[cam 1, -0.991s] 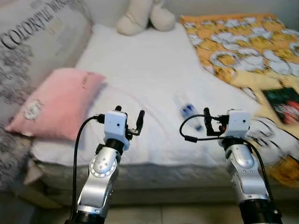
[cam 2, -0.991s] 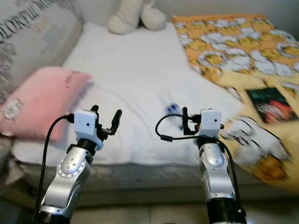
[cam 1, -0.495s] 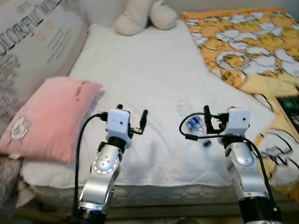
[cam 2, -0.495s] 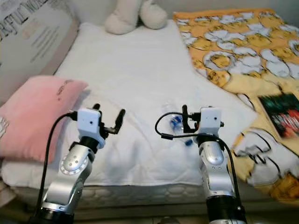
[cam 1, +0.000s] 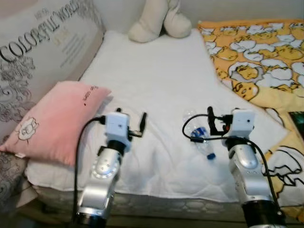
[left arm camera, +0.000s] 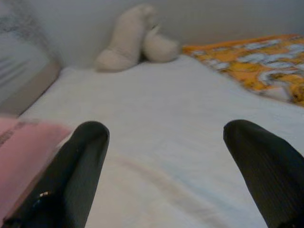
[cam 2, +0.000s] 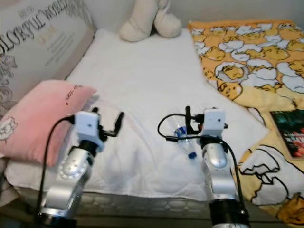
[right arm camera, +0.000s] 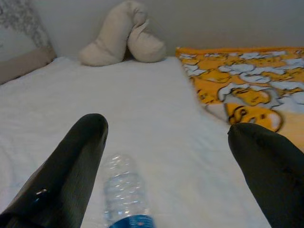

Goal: Clean up the room

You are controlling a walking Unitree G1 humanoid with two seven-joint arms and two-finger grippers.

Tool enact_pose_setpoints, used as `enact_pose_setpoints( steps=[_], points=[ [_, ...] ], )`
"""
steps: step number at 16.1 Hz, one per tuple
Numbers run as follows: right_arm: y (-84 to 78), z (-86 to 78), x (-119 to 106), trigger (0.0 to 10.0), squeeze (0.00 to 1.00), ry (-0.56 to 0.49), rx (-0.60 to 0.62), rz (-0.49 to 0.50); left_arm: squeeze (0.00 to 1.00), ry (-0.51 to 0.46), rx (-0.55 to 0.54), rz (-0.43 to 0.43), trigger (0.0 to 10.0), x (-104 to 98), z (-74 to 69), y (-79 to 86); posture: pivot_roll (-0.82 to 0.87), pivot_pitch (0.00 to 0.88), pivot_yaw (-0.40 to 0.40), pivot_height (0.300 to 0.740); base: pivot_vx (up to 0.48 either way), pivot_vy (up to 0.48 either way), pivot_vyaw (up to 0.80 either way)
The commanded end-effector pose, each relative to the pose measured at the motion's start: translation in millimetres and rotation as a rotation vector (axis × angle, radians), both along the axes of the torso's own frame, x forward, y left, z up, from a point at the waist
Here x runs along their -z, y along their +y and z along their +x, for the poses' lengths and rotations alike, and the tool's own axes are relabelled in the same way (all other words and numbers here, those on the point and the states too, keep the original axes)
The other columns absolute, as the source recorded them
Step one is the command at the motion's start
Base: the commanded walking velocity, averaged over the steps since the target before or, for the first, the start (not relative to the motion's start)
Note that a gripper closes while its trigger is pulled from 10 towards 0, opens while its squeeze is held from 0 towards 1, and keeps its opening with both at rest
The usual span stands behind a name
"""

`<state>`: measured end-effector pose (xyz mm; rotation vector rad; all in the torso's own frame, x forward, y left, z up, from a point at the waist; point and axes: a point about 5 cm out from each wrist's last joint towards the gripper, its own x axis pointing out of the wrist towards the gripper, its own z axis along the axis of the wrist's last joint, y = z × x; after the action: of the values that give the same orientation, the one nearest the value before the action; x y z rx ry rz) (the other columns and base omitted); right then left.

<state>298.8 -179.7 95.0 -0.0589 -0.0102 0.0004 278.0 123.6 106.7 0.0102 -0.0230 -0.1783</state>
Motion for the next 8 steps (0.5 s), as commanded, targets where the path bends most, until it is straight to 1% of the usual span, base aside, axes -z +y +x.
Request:
enact_pose_setpoints(
  steps=[1,3,4,6,8],
  points=[
    [5.3,0.8,-1.7,10.0,0.0,-0.002,-0.026,-0.001,0.0,0.031,-0.039,0.005,10.0,5.5,-1.6,11.6,-0.17,0.0,0.087,0.74,0.0,0.0,0.0],
    [1.9,-1.2,-0.3,10.0,0.0,0.006,-0.023,-0.007,0.0,0.039,-0.048,0.018,10.0,7.6,-4.3,17.0,-0.16,0.0,0.085,0.74,0.0,0.0,0.0],
    [0.0,-3.3,4.5,10.0,0.0,0.023,-0.02,-0.011,0.0,0.043,-0.044,0.025,10.0,9.1,-5.5,16.7,-0.16,0.0,0.085,0.74,0.0,0.0,0.0],
    [1.1,-2.7,6.4,10.0,0.0,0.029,-0.019,-0.009,0.0,0.039,-0.034,0.027,10.0,7.8,-4.2,13.4,-0.16,0.0,0.085,0.74,0.0,0.0,0.0],
    [-0.6,2.3,13.3,10.0,0.0,0.064,0.004,0.013,0.0,0.037,-0.013,0.029,10.0,6.3,-5.8,9.2,-0.16,0.0,0.091,0.74,0.0,0.0,0.0]
  ],
)
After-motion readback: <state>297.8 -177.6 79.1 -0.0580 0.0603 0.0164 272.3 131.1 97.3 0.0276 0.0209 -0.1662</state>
